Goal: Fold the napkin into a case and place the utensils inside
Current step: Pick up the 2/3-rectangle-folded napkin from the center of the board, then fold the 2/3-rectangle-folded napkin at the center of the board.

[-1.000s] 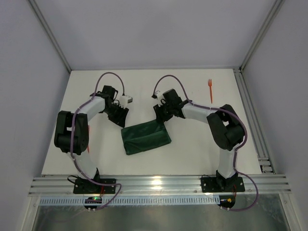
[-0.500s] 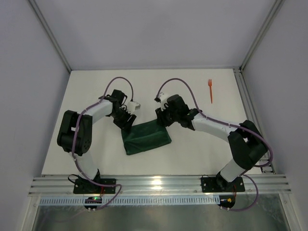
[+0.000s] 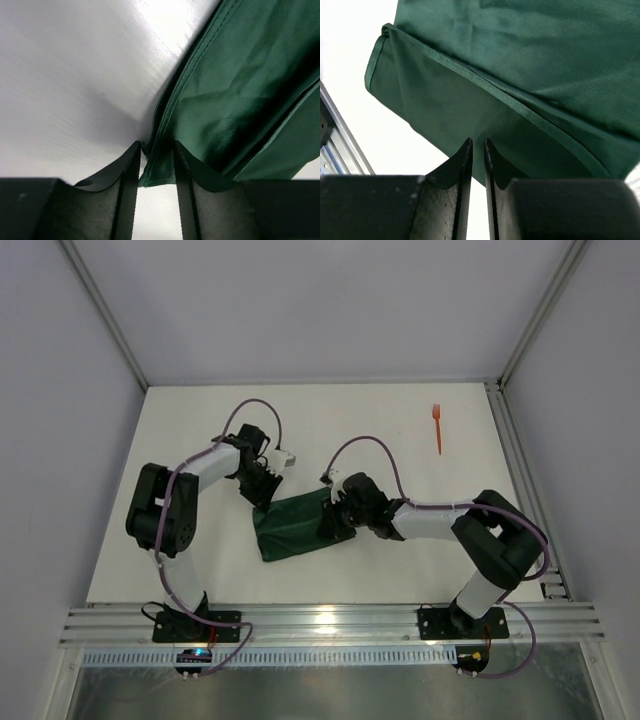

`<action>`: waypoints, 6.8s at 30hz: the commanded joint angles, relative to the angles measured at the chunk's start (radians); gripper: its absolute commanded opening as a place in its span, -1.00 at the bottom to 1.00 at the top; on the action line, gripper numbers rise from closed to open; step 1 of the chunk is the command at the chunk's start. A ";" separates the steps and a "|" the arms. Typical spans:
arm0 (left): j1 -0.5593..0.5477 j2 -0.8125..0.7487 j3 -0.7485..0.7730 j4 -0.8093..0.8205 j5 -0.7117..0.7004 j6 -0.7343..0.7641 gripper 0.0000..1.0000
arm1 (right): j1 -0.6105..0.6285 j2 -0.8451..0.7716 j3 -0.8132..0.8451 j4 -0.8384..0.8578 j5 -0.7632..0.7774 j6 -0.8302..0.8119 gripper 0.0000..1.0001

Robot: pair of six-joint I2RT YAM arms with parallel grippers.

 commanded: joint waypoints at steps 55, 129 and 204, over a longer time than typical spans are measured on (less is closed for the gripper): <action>-0.458 -0.385 -0.314 0.036 -0.063 0.240 -1.00 | -0.007 0.155 -0.150 0.346 0.035 0.432 -0.89; -0.274 -0.370 -0.427 0.155 -0.073 0.307 -1.00 | 0.041 0.257 -0.020 0.467 0.196 0.589 -0.90; -0.193 -0.273 -0.390 0.160 0.025 0.266 -1.00 | -0.195 0.031 0.003 0.036 0.061 -0.073 -0.51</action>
